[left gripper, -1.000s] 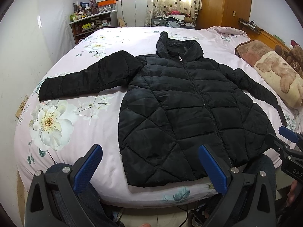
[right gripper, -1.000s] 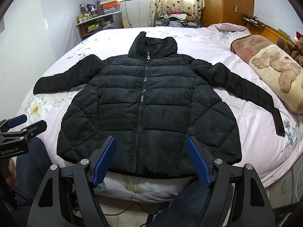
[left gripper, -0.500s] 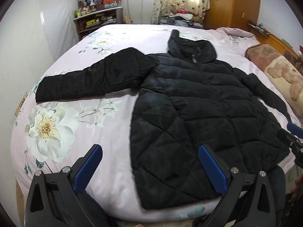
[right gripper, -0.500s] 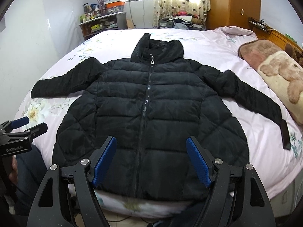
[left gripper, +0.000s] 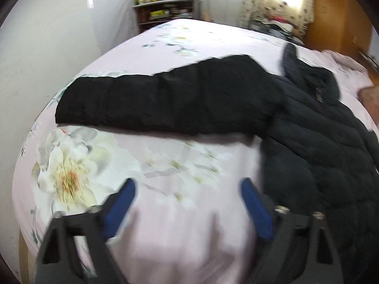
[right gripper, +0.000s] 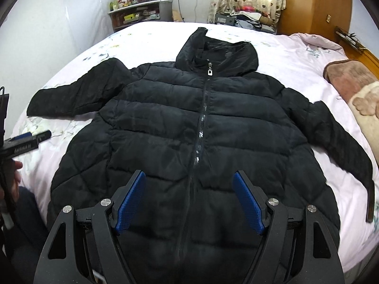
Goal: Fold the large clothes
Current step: 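Reach the left tool to the sleeve cuff nearest it and grasp it, then lift the grasped sleeve with the left tool and fold it across the jacket body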
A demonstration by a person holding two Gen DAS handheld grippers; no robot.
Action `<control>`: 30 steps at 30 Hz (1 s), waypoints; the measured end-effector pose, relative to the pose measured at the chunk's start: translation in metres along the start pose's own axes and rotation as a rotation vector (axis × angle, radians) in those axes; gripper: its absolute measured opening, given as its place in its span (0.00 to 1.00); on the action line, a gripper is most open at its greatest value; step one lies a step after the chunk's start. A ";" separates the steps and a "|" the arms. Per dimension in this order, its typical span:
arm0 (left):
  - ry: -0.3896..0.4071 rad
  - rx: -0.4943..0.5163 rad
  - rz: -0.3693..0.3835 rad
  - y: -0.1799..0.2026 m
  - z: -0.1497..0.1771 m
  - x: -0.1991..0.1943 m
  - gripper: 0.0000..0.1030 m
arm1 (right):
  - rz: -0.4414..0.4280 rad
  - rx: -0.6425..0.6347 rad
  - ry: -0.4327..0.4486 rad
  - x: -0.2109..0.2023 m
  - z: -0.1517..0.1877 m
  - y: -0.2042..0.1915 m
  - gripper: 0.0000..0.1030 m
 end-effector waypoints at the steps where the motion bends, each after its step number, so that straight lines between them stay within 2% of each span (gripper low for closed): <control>1: -0.003 -0.014 -0.007 -0.010 -0.005 0.007 0.79 | 0.001 -0.003 -0.002 0.007 -0.003 -0.002 0.74; 4: 0.006 -0.044 -0.011 -0.036 -0.019 0.024 0.79 | 0.012 -0.011 -0.017 0.024 -0.012 -0.005 0.74; 7: 0.039 -0.093 -0.045 -0.064 -0.032 0.035 0.79 | 0.026 -0.014 -0.030 0.040 -0.018 -0.006 0.74; 13: 0.091 -0.248 -0.096 -0.118 -0.051 0.052 0.79 | 0.046 -0.004 -0.063 0.066 -0.022 -0.002 0.74; 16: 0.128 -0.313 -0.093 -0.141 -0.055 0.059 0.79 | 0.055 0.004 -0.081 0.077 -0.021 0.001 0.74; 20: 0.168 -0.314 -0.098 -0.150 -0.059 0.066 0.79 | 0.068 0.012 -0.101 0.087 -0.020 0.003 0.74; 22: 0.171 -0.287 -0.108 -0.148 -0.064 0.068 0.66 | 0.069 0.020 -0.104 0.088 -0.020 0.005 0.74; 24: 0.155 -0.260 -0.105 -0.145 -0.071 0.068 0.33 | 0.074 0.028 -0.103 0.086 -0.020 0.007 0.74; 26: 0.153 -0.260 -0.102 -0.143 -0.078 0.061 0.17 | 0.077 0.035 -0.101 0.083 -0.019 0.011 0.74; 30: 0.188 -0.243 -0.024 -0.129 -0.098 0.028 0.13 | 0.092 0.052 -0.091 0.070 -0.016 0.021 0.74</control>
Point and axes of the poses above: each gripper's, at about its wrist camera, not at the fingertips, and x roughly the way its jaws point, y to its right, z to its underside, the point moved 5 cm from there along x, roughly the way its jaws point, and after that the axes turned 14 degrees about z, right-handed, at the moved point
